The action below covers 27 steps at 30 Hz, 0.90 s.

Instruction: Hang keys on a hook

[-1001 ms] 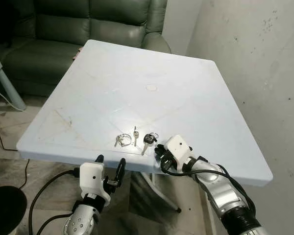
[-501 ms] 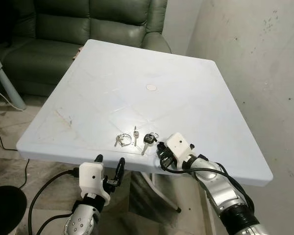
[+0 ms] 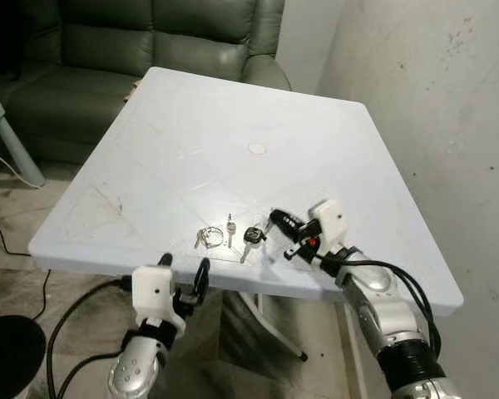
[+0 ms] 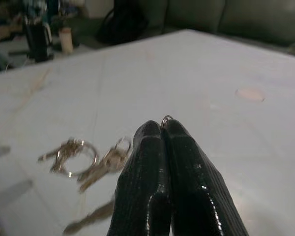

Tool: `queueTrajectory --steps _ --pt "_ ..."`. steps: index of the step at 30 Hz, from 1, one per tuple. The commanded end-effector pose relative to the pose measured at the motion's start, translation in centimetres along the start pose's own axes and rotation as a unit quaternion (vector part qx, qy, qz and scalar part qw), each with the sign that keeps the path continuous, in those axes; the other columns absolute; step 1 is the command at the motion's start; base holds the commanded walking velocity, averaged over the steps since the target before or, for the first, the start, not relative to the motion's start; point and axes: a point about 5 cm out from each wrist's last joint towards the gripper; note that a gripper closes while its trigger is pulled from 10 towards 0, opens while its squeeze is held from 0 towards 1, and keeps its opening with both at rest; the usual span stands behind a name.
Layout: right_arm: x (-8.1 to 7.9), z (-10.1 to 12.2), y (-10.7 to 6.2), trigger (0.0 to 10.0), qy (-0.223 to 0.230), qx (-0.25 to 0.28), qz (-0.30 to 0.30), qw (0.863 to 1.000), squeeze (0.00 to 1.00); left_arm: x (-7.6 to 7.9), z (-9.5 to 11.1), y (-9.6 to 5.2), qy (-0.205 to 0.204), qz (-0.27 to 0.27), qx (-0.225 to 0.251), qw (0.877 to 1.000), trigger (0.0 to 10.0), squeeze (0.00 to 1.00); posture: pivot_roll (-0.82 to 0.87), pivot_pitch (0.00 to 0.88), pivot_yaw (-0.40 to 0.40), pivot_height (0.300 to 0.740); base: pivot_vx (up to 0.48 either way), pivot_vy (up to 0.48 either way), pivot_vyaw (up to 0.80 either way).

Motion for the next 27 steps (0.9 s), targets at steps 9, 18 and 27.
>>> queueTrajectory --steps 9,18,27 --pt "2.5 3.8 -0.2 0.0 0.001 0.086 -0.103 0.991 0.0 -3.9 4.6 3.1 0.049 0.057 0.065 0.995 10.0 0.0 -0.03 0.0 -0.094 0.728 0.0 0.0 0.0" --pt "2.7 2.6 -0.9 10.0 0.0 0.049 -0.181 0.982 0.0 -5.8 5.9 3.6 0.011 0.128 0.094 0.987 10.0 0.0 -0.05 0.0 -0.087 0.728 0.0 0.0 0.0" --pt "2.0 0.5 0.4 10.0 -0.005 -0.033 -0.194 0.98 0.0 -5.5 5.1 4.0 0.022 0.124 0.068 0.99 10.0 0.0 -0.04 0.0 -0.071 0.728 0.0 0.0 -0.2"
Point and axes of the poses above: a point about 5 cm out from each wrist's last joint towards the gripper, its own y axis pointing out of the wrist towards the gripper, its own z axis along the axis of the wrist's last joint, x = y × z, and after that the axes turned 8 degrees about -y, right-handed
